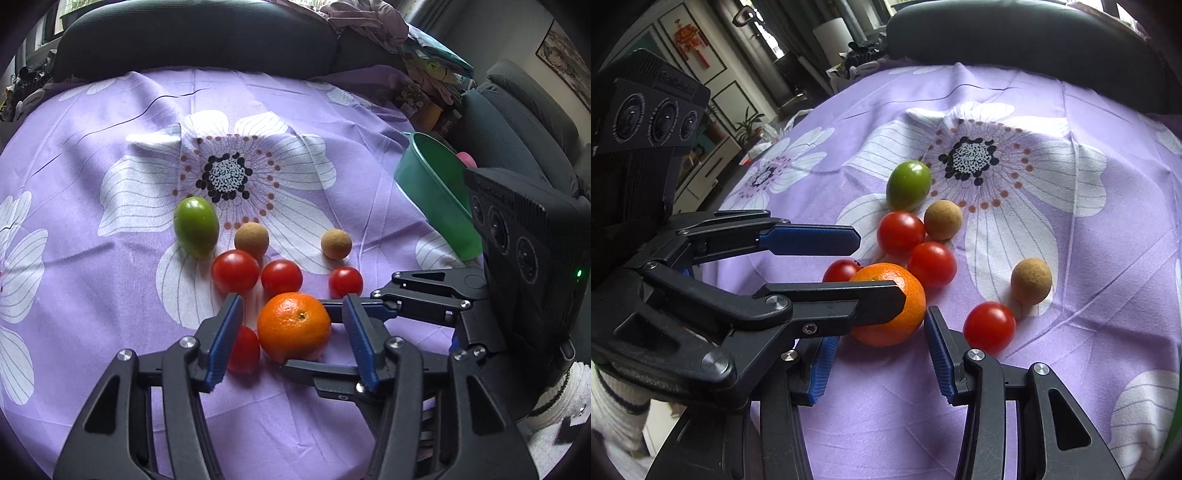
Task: Organize fruits
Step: 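Close the right gripper on the second orange among the tomatoes, then carry the second orange in the right gripper over the green bowl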
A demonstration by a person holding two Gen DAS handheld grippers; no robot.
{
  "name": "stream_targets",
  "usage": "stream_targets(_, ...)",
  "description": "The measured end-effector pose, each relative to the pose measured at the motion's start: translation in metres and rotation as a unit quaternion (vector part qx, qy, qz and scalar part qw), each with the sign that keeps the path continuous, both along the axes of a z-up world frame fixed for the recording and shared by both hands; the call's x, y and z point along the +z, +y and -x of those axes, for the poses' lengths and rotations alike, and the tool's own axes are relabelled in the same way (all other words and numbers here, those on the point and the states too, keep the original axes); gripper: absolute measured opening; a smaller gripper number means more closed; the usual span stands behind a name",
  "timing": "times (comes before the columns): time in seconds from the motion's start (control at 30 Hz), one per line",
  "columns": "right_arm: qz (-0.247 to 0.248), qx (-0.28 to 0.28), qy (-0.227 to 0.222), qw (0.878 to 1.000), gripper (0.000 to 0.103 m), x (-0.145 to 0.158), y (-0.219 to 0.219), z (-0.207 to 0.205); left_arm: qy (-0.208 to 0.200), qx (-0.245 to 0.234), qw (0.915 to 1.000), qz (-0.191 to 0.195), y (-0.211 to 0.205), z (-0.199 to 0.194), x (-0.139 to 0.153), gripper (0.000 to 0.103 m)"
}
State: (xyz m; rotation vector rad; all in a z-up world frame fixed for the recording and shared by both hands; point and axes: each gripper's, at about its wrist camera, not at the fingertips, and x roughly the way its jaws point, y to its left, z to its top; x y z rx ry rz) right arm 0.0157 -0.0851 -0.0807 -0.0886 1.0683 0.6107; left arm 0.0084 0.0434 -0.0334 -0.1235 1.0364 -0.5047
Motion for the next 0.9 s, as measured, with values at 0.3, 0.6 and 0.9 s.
stream_targets(0.3, -0.006, -0.004, 0.003, 1.000, 0.047, -0.003, 0.001, -0.002, 0.020, 0.005, 0.9998, -0.004, -0.003, -0.005, -0.007, 0.043)
stream_targets(0.6, -0.023, -0.010, -0.036, 0.999, 0.046, 0.021, -0.007, 0.014, -0.008, 0.016, 0.9998, -0.002, -0.014, 0.007, 0.021, 0.043)
stream_targets(0.9, -0.040, -0.046, -0.104, 0.993, 0.046, 0.072, -0.044, 0.036, -0.073, -0.023, 0.9970, -0.015, -0.063, 0.011, 0.071, 0.043)
